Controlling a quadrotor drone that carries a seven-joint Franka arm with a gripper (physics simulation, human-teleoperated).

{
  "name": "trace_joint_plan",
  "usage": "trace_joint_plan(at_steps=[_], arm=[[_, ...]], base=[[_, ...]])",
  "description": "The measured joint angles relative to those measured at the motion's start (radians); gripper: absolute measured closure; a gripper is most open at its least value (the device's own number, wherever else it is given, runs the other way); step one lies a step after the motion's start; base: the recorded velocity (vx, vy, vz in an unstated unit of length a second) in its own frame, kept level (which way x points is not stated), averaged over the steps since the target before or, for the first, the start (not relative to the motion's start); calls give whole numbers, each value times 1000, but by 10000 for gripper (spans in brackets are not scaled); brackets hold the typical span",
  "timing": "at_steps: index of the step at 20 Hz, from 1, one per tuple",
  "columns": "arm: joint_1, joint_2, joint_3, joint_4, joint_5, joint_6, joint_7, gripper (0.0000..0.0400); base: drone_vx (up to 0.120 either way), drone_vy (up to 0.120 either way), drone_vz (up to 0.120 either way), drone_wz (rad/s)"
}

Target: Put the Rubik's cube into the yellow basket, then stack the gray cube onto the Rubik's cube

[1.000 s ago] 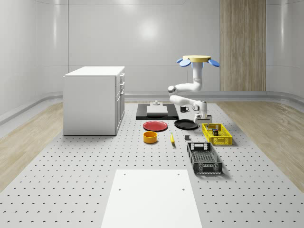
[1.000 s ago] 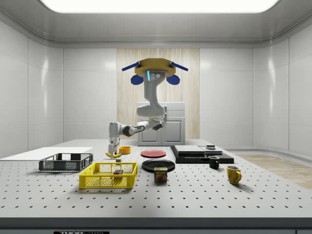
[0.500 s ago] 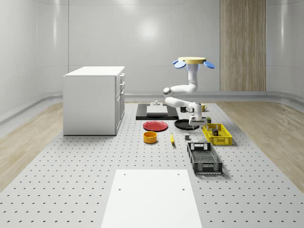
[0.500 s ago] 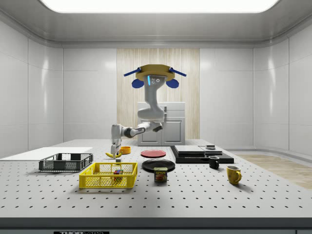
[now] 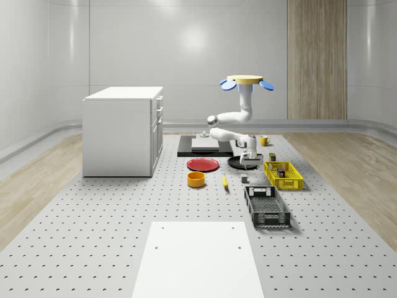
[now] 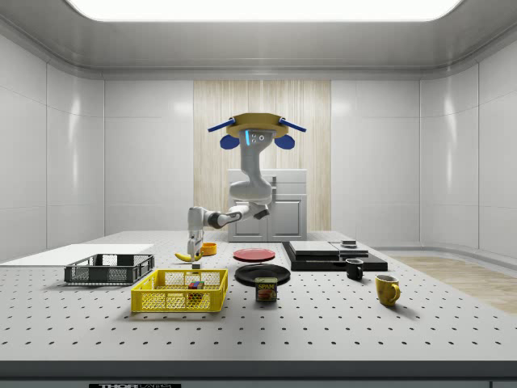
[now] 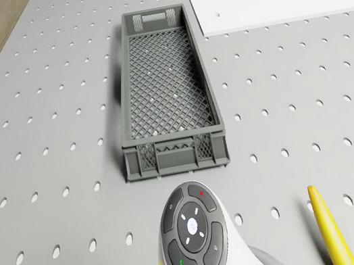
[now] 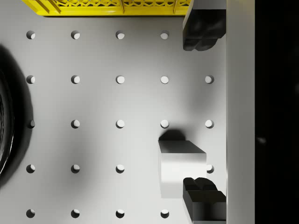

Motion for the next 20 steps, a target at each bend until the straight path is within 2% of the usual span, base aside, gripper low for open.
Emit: trace_joint_plan(at_steps=[3, 8, 13, 15, 20], arm=[[1, 2, 0, 0, -1, -2, -1, 0], [3, 5, -1, -1, -3, -5, -3, 0], [5, 8, -2, -1, -4, -7, -4, 0], [6, 9, -2, -1, -5, -8, -5, 0], [8, 11, -3, -1, -6, -11, -6, 0]], base=[[67, -120, 0, 0], [0, -120, 0, 0], [0, 0, -104, 0], [0, -100, -20, 0], [0, 0, 0, 0]])
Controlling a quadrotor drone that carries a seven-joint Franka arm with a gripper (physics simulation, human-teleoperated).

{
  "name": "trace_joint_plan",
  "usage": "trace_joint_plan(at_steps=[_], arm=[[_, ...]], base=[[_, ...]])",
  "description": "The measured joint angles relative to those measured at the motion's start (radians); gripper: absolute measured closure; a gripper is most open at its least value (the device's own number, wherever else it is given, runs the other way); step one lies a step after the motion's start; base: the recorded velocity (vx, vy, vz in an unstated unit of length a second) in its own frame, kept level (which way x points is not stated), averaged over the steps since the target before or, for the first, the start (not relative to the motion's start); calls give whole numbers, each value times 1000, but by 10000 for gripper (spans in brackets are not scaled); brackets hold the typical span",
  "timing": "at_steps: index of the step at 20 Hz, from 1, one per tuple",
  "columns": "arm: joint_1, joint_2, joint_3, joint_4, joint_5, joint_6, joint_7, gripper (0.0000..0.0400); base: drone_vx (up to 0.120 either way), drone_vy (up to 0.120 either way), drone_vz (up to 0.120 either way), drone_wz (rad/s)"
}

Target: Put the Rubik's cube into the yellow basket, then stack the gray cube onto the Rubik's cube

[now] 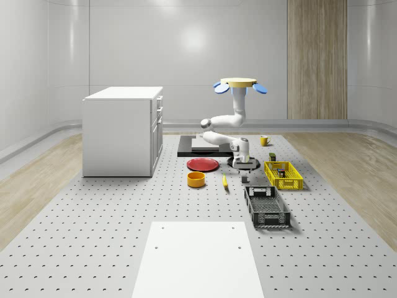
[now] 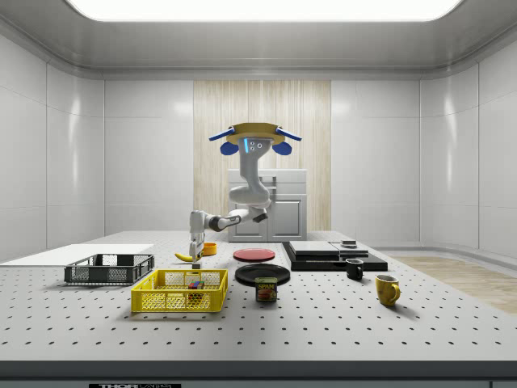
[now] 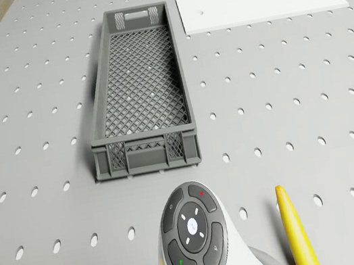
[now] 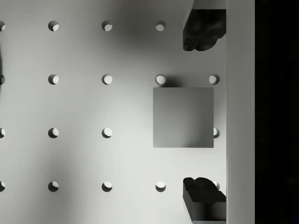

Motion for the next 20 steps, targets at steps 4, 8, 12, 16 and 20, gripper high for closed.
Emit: trace_joint_plan(at_steps=[4, 8, 12, 16, 20], arm=[[1, 2, 0, 0, -1, -2, -1, 0], [3, 4, -1, 0, -2, -4, -2, 0], [3, 6, -4, 1, -6, -3, -3, 0], [3, 8, -12, 6, -13, 0, -5, 0], [8, 8, -15, 8, -16, 2, -11, 0]], base=[[0, 0, -90, 0], [0, 0, -40, 0], [0, 0, 0, 0], [0, 0, 0, 0], [0, 0, 0, 0]])
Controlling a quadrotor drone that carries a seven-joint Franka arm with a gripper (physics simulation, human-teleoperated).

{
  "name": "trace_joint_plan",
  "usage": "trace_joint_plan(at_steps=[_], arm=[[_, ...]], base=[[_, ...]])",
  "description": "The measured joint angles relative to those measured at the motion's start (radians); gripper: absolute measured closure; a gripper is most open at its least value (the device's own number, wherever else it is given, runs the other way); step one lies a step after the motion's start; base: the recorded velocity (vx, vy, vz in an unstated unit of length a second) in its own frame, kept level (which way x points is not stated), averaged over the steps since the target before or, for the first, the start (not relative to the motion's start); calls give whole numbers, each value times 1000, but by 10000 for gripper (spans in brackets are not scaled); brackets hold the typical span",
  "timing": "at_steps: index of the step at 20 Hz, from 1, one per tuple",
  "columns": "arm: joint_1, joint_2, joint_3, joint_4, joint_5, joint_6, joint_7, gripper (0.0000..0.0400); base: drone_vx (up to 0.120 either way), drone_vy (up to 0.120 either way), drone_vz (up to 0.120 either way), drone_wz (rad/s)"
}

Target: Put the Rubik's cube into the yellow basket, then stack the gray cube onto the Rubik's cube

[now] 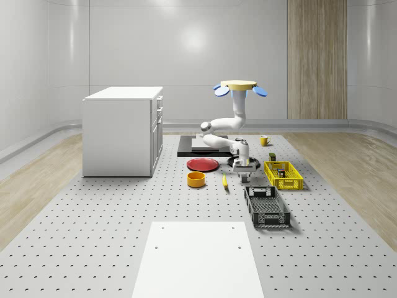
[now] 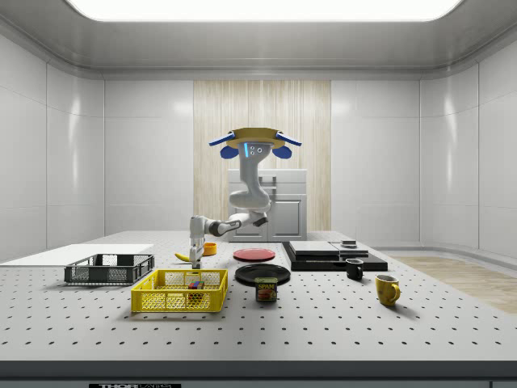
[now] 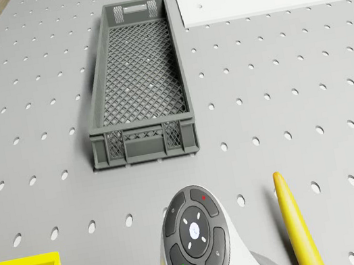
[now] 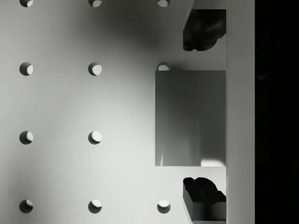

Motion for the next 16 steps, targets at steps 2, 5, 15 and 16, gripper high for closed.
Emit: trace_joint_plan(at_steps=[2, 5, 15, 16], arm=[[2, 0, -1, 0, -1, 0, -2, 0], [5, 1, -1, 1, -2, 0, -5, 0], [6, 6, -15, 10, -16, 5, -10, 90], [6, 7, -16, 10, -16, 5, -10, 103]], base=[[0, 0, 0, 0], [0, 0, 0, 0], [0, 0, 0, 0], [0, 0, 0, 0]])
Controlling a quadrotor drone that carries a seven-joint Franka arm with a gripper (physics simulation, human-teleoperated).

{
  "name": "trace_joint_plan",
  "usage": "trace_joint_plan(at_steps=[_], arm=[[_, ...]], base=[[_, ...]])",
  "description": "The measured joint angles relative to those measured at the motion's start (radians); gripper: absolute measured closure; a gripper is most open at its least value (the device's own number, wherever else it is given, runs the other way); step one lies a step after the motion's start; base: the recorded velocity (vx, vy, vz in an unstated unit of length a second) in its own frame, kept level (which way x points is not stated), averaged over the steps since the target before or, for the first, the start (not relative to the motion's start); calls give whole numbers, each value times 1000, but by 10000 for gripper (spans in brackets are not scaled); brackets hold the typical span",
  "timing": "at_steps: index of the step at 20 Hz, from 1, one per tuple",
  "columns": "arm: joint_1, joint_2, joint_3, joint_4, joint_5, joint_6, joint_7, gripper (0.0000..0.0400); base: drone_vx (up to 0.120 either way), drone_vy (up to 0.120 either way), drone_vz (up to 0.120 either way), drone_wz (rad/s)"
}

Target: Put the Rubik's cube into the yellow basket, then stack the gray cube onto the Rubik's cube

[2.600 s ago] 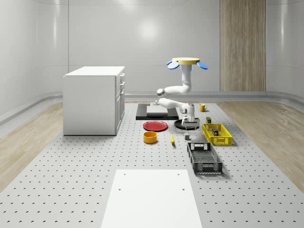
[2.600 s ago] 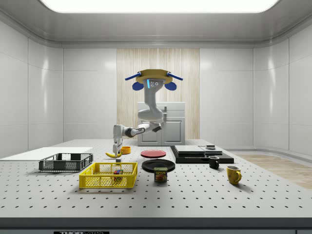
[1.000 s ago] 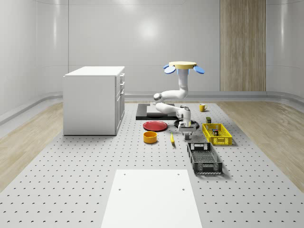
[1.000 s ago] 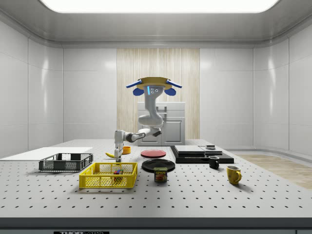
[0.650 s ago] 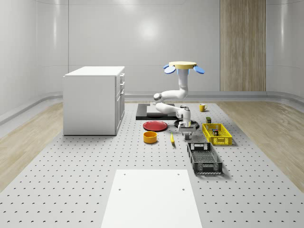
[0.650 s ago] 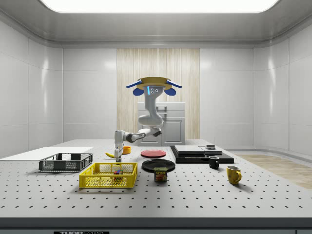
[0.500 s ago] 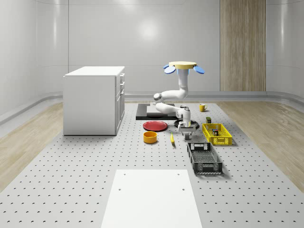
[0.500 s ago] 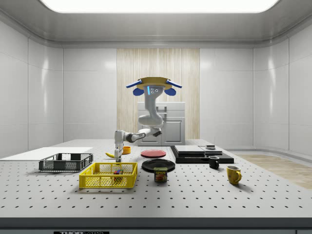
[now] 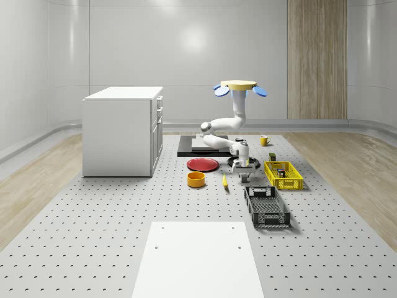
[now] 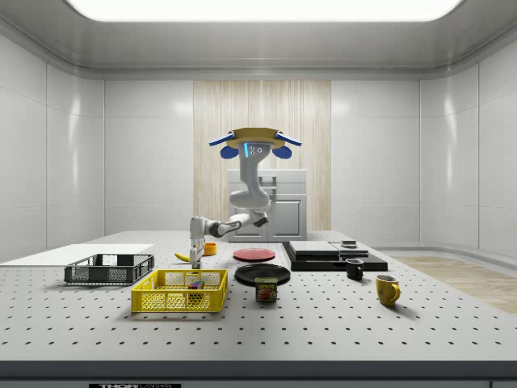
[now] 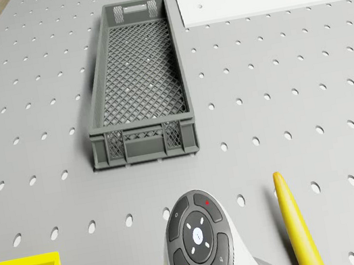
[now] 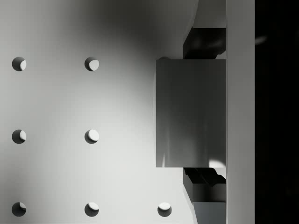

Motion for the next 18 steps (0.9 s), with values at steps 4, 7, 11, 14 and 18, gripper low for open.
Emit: trace_joint_plan(at_steps=[4, 7, 11, 14, 18], arm=[[1, 2, -2, 1, -2, -1, -1, 133], [2, 4, -2, 1, -3, -2, -2, 142], [4, 5, 0, -1, -2, -6, -3, 147], [10, 4, 18, -15, 15, -19, -2, 149], [18, 2, 53, -37, 47, -41, 0, 149]], base=[[0, 0, 0, 0], [0, 0, 0, 0], [0, 0, 0, 0], [0, 0, 27, 0], [0, 0, 120, 0]])
